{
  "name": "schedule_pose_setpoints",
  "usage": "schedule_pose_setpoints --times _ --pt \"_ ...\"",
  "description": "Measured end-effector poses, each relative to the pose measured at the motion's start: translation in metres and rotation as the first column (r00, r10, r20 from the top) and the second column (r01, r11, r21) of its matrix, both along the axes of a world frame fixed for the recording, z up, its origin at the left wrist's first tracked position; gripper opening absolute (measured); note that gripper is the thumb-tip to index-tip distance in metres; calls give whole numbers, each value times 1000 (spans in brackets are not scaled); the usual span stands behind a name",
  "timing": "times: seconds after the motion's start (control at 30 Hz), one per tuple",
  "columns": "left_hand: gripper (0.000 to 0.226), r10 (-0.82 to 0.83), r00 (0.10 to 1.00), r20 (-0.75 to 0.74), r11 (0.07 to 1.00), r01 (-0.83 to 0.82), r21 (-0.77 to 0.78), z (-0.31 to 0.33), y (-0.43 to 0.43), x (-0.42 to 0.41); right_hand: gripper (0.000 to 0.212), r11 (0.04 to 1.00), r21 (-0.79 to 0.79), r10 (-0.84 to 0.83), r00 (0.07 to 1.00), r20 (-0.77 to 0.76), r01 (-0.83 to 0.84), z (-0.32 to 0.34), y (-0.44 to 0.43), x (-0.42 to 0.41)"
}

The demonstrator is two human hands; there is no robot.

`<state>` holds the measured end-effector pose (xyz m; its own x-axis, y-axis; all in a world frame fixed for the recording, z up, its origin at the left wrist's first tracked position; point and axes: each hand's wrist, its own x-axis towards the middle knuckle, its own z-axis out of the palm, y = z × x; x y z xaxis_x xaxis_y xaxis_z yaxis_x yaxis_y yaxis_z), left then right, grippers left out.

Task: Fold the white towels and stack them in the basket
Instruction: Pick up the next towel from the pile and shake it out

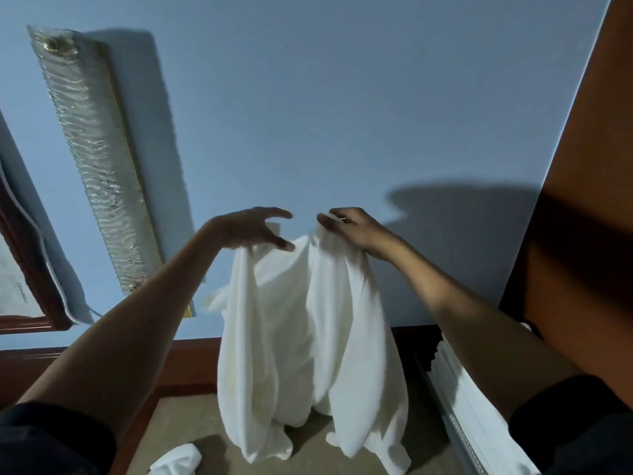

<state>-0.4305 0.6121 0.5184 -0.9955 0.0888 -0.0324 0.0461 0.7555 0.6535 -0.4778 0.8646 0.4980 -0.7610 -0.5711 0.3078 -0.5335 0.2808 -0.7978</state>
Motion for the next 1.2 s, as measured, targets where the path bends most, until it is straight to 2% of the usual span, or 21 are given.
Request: schedule_pose_setpoints --times 0.03,0.1,0.2,0.3,0.33,0.43,0.57,0.77,0.9,0.97,1.03,1.1,1.13,1.2 --pt "76 -119 992 41 991 116 62 -2 11 2 48 1000 8 29 1000 9 -29 6 -4 3" --pt "55 -260 957 129 959 239 155 -4 27 7 55 996 10 93 995 24 -93 12 -7 5" --pt "32 -299 946 129 932 260 250 -1 33 12 50 994 14 110 992 59 -111 11 3 3" --pt "24 -265 963 38 917 240 317 9 30 14 16 995 36 94 992 82 -97 2 17 -1" --pt "23 -257 966 9 910 239 339 14 30 14 10 994 63 83 992 92 -89 -5 20 -4" --pt "29 -227 970 -83 903 242 356 30 34 15 24 992 107 54 993 109 -66 -23 22 -8" --pt "46 -164 970 -182 883 226 411 40 29 15 18 994 108 8 998 66 -15 -44 21 -8" --pt "27 4 962 -272 834 147 531 38 3 20 17 988 69 -145 988 48 141 -65 19 -15" --pt "28 130 950 -283 774 81 628 19 -19 17 5 950 144 -258 956 -141 277 -62 19 -17" --pt "32 204 939 -276 777 16 629 9 -26 16 24 928 174 -289 931 -221 330 -57 19 -17" --pt "45 276 925 -261 812 -79 579 0 -36 13 43 930 159 -292 928 -229 332 -50 22 -21" --pt "63 258 935 -242 911 -152 383 -7 -45 10 44 947 155 -246 945 -215 281 -41 23 -22" --pt "63 223 950 -220 949 -160 272 -8 -46 10 43 957 164 -204 954 -218 241 -36 21 -21" --pt "46 158 967 -202 983 -135 121 -9 -33 12 38 967 200 -111 964 -240 161 -25 15 -17"
